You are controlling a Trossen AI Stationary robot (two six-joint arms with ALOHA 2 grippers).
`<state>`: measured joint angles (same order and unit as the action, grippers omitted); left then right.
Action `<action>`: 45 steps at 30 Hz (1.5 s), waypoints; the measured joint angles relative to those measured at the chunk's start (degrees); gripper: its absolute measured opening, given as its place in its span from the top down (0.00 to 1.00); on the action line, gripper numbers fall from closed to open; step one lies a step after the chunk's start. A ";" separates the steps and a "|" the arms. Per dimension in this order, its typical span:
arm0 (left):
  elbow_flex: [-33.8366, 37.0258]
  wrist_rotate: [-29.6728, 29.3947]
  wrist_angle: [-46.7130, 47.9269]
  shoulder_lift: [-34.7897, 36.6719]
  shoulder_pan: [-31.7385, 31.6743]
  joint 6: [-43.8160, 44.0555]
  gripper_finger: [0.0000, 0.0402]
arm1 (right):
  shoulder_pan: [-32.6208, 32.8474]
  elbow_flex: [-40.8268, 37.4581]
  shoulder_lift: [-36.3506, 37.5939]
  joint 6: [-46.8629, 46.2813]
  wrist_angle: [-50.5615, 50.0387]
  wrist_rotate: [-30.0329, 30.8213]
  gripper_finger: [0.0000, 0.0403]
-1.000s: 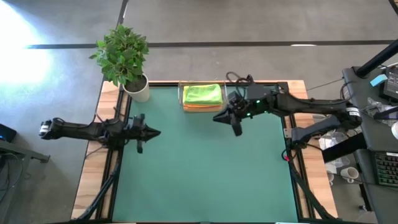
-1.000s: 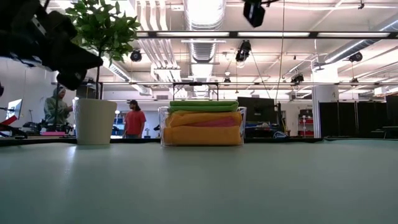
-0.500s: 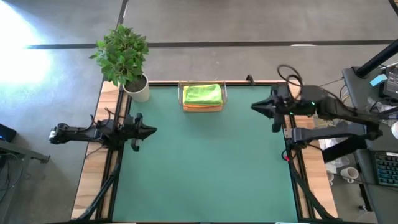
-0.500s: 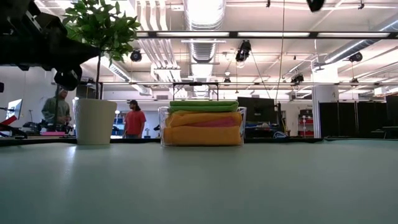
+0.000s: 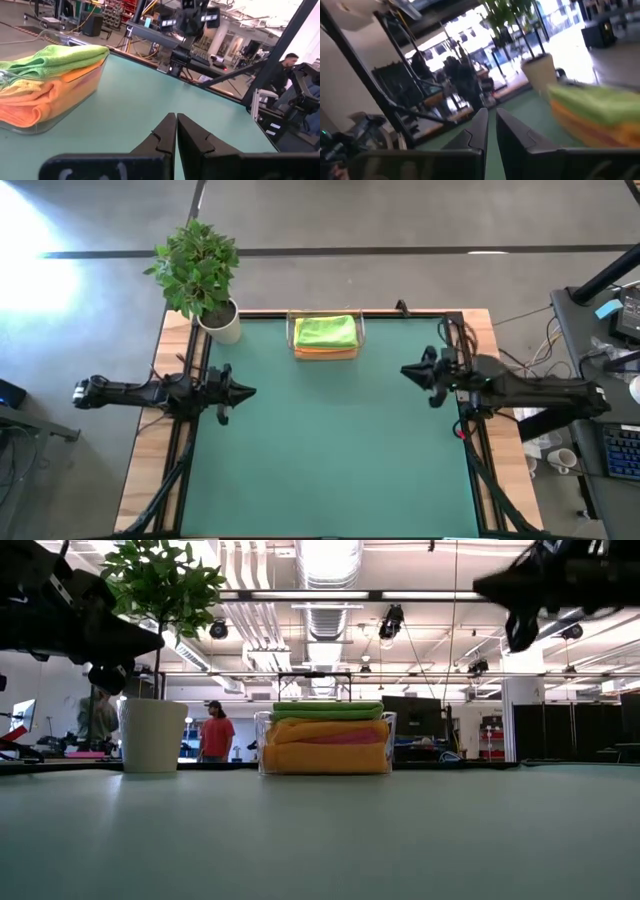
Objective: Fold microfiber towels
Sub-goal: Return to Home Position
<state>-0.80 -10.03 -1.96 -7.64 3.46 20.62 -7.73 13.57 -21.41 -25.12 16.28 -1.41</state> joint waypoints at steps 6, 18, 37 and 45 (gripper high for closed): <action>0.04 -0.07 -0.23 -0.77 0.00 -0.02 1.00 | -0.02 -8.26 0.79 -2.26 8.07 0.08 0.93; 0.20 -0.08 -0.58 -1.48 0.00 -0.04 1.00 | -0.02 -12.83 0.83 -0.79 6.44 -0.05 0.93; 0.22 -0.07 -0.60 -2.47 0.00 -0.04 1.00 | -0.07 -12.90 0.63 -0.83 3.99 0.00 0.93; 0.22 -0.06 -0.60 -2.41 0.00 -0.04 1.00 | -0.07 -12.92 0.63 -0.84 3.99 0.00 0.93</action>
<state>-0.58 -10.09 -2.57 -10.05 3.46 20.58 -7.79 0.64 -20.78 -25.96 20.27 -1.41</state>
